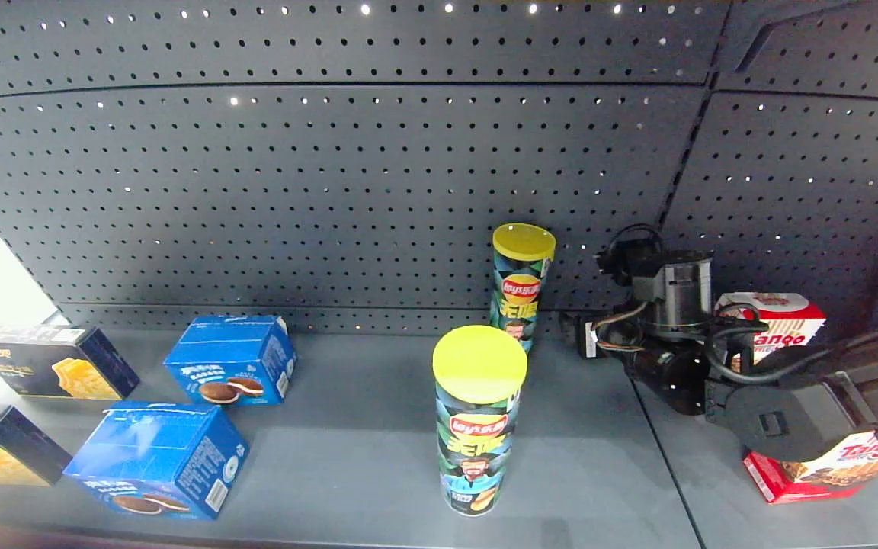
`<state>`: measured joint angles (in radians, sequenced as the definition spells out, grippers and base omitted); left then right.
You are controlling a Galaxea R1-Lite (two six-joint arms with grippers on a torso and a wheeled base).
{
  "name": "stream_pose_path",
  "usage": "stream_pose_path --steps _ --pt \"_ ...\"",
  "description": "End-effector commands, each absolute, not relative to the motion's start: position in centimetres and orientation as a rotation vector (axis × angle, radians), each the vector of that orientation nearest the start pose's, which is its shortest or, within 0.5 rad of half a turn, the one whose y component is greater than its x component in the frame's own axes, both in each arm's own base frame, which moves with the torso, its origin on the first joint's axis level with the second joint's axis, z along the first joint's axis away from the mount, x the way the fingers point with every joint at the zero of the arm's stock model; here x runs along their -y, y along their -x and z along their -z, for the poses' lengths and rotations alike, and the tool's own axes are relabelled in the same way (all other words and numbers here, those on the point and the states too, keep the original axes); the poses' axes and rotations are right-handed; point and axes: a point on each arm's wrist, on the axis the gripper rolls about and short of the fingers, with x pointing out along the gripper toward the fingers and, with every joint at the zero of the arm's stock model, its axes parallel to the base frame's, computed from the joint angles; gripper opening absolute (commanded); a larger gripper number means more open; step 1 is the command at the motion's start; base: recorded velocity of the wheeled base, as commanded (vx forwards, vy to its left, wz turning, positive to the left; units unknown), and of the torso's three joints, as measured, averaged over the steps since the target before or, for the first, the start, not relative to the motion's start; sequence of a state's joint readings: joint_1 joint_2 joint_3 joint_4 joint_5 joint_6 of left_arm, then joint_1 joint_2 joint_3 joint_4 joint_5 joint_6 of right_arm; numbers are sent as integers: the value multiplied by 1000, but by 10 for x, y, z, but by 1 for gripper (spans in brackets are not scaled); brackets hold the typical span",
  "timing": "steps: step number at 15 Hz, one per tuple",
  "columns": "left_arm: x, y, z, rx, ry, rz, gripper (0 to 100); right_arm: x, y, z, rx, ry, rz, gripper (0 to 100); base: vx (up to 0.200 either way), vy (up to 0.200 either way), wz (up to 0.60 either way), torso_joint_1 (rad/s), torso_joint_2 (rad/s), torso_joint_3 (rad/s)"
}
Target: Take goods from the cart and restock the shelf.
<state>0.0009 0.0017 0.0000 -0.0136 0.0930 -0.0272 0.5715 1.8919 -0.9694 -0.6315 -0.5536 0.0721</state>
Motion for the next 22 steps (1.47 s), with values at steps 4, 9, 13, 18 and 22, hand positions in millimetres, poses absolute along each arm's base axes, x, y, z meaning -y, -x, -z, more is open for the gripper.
stream_pose_path --steps 4,9,13,18,22 --pt "-2 23 -77 12 30 -95 100 -193 -318 -148 -264 96 -18 100 0 0 0 0 0 0" --pt "-2 23 -77 12 30 -93 100 -198 -318 -149 -244 83 -49 100 0 0 0 0 0 0" --pt "-2 23 -77 12 30 -95 100 -206 -317 -148 -243 85 -71 100 0 0 0 0 0 0" --pt "-2 23 -77 12 28 -95 100 -209 -318 -150 -237 82 -80 100 0 0 0 0 0 0" --pt "-2 23 -77 12 28 -95 100 -210 -320 -147 -242 85 -88 100 0 0 0 0 0 0"
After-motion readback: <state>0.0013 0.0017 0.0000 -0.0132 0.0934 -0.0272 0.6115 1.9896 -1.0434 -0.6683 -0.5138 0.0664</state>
